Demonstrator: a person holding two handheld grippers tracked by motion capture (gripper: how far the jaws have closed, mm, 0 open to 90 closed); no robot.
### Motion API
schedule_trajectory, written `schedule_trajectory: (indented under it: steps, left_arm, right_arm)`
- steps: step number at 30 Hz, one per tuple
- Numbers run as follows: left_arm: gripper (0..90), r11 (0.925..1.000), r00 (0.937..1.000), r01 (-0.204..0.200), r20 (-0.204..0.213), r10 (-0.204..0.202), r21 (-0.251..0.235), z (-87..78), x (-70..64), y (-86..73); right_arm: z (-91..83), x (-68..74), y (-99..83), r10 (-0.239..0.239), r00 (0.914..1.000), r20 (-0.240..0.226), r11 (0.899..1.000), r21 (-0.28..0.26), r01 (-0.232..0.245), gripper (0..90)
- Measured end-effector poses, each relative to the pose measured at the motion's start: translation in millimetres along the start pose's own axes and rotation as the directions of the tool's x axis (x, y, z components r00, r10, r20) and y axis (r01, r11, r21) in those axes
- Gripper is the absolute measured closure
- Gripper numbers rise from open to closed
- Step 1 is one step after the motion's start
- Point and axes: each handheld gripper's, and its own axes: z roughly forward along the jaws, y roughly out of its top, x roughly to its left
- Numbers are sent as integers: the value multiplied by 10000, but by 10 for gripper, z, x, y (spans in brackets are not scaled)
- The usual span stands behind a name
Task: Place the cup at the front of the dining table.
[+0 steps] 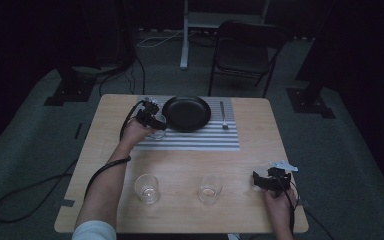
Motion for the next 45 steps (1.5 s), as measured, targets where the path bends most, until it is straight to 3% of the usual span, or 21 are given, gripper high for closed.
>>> schedule_trajectory:
  steps: [1,6,10,16,20,31,45]
  left_arm:
    - [176,9999,9999,-104,-27,104,-37,6,-5,-12]
    - [174,9995,9995,295,77,-294,-127,46,3,-62]
    - [172,9999,9995,-42,-302,38,-121,62,-33,-115]
    - [172,9991,9992,147,-377,-161,-386,23,-46,-186]
    - [172,9969,9988,481,-77,-487,-629,-46,-20,-241]
    - [173,9980,9987,501,-101,-505,-395,-32,-20,-356]
    - [173,9953,9966,786,-192,-798,-561,-101,-7,-525]
  right_arm:
    - [0,0,0,4,10000,2,10000,1,-4,123]
    - [0,1,0,2,10000,3,10000,1,-2,123]
    - [0,1,0,1,10000,4,10000,0,-1,123]
    - [0,0,0,-2,10000,2,10000,-2,2,124]
    - [0,1,0,1,10000,2,10000,-1,-1,124]
    - [0,1,0,5,10000,2,10000,-4,-5,124]
    - [0,1,0,5,10000,2,10000,-4,-5,124]
